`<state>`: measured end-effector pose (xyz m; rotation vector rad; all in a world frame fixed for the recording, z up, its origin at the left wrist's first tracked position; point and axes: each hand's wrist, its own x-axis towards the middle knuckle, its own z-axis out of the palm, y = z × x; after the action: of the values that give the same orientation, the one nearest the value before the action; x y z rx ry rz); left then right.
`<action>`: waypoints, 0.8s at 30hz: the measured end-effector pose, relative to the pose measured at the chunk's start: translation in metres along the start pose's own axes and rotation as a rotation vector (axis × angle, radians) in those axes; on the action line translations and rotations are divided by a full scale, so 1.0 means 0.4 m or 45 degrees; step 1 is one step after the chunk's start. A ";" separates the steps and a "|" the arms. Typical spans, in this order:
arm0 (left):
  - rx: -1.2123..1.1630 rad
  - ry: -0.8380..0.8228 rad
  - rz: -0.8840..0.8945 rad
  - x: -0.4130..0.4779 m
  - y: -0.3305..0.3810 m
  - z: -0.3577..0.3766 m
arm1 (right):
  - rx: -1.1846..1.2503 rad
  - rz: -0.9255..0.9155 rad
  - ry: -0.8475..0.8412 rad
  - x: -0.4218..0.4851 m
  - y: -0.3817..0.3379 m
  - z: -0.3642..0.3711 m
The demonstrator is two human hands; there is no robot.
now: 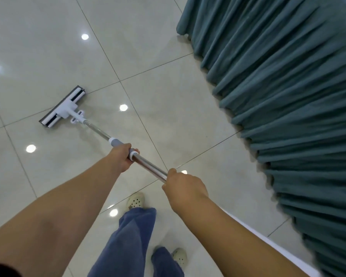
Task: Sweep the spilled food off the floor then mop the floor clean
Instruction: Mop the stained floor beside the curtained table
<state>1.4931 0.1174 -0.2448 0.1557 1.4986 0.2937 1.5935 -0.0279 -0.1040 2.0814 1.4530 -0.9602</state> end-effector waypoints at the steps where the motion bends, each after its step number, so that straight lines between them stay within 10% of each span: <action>1: 0.015 -0.007 0.000 -0.015 -0.027 0.012 | -0.006 0.007 0.005 -0.020 0.023 0.012; 24: -0.014 -0.243 -0.194 -0.542 -1.140 0.165 | -0.190 0.249 0.026 -0.919 0.631 0.513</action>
<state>1.5925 -0.3749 -0.1609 0.0583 1.3114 0.1601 1.6893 -0.4932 0.0195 2.0828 1.2618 -0.7346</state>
